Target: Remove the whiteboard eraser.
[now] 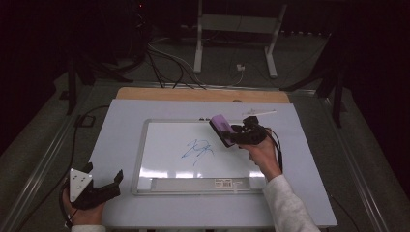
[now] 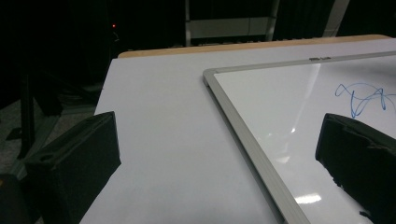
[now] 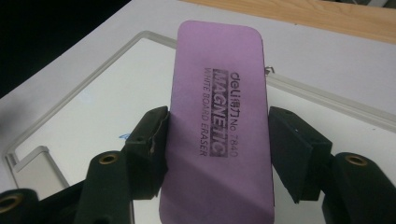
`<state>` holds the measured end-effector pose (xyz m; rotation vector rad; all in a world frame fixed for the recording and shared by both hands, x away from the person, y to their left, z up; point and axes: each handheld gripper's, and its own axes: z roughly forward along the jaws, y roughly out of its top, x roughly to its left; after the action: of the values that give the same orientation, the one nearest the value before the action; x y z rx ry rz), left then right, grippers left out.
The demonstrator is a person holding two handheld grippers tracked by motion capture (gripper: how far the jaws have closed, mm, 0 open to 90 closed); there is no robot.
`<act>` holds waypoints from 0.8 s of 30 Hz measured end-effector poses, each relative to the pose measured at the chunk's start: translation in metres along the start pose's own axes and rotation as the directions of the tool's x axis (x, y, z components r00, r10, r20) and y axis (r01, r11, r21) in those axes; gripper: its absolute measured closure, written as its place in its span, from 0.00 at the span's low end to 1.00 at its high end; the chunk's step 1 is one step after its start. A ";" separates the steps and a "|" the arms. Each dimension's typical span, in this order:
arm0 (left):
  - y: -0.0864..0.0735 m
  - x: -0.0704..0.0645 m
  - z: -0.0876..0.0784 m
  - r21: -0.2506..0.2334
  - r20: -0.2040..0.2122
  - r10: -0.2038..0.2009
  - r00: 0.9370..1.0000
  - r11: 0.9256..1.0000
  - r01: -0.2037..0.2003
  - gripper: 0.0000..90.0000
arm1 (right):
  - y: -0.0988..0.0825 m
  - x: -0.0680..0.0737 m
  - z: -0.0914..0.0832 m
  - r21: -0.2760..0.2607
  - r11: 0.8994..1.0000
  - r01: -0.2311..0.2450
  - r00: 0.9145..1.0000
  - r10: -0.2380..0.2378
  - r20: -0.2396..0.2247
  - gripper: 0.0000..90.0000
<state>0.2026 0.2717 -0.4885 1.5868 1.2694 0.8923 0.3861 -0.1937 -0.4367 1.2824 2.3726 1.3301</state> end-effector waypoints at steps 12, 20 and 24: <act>0.000 0.000 0.000 -0.001 -0.002 0.000 1.000 1.000 0.000 0.01 | -0.001 0.010 0.006 0.018 1.000 0.024 1.000 -0.023 -0.020 0.45; 0.000 0.000 0.000 0.001 -0.002 0.000 1.000 1.000 0.000 0.01 | -0.002 0.020 0.011 0.028 0.998 0.055 0.998 -0.054 -0.039 0.45; 0.000 0.000 0.001 0.001 -0.002 0.000 1.000 1.000 0.000 0.01 | -0.003 0.024 0.015 0.039 0.997 0.071 0.997 -0.069 -0.047 0.45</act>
<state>0.2035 0.2716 -0.4888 1.5867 1.2714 0.8935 0.3764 -0.1676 -0.4415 1.1796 2.4632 1.3116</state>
